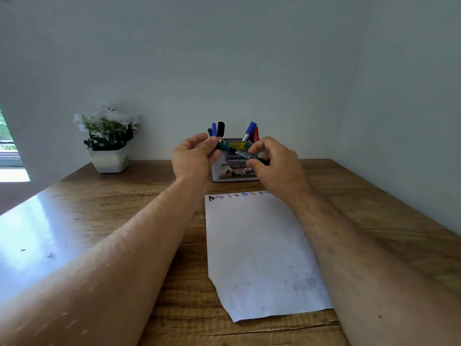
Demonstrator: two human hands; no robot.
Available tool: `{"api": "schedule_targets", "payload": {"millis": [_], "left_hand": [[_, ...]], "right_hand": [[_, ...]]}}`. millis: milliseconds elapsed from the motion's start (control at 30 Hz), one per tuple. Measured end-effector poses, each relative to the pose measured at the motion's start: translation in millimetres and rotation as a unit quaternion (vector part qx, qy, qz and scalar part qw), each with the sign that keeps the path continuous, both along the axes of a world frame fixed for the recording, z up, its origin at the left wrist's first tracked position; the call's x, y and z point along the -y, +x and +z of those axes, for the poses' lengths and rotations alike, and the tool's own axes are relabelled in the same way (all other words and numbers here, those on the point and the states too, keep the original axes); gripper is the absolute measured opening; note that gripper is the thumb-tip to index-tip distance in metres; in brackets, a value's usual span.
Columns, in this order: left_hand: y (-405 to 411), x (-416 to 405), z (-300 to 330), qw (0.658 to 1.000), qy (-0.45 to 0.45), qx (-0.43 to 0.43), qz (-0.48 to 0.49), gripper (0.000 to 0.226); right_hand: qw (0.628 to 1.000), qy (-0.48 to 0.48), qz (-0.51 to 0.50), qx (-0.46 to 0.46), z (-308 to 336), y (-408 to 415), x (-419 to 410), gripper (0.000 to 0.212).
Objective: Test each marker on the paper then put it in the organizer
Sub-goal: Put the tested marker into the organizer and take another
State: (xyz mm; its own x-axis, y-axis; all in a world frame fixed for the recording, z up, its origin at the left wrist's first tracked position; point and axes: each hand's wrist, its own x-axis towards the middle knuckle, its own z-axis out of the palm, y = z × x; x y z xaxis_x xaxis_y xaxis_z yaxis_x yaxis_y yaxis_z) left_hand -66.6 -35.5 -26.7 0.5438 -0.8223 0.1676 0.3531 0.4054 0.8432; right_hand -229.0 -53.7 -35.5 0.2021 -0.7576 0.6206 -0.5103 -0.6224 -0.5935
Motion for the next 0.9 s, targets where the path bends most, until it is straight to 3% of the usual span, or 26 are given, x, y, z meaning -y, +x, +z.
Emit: {"api": "schedule_targets", "payload": {"millis": [233,600,900], "left_hand": [[0.5,0.8,-0.9,1.000,0.005,0.005,-0.013,0.009],[5.6,-1.4,4.4,0.996,-0.034,0.069,-0.039,0.007],[5.0,3.1,4.5,0.993,-0.068,0.070,-0.066,0.011]], "right_hand": [[1.000,-0.006,-0.008,-0.016,-1.3,2.7,0.3,0.011],[1.000,0.023,0.004,-0.007,4.5,5.4,-5.1,0.005],[0.999,0.049,0.003,0.021,10.8,0.5,-8.2,0.006]]}}
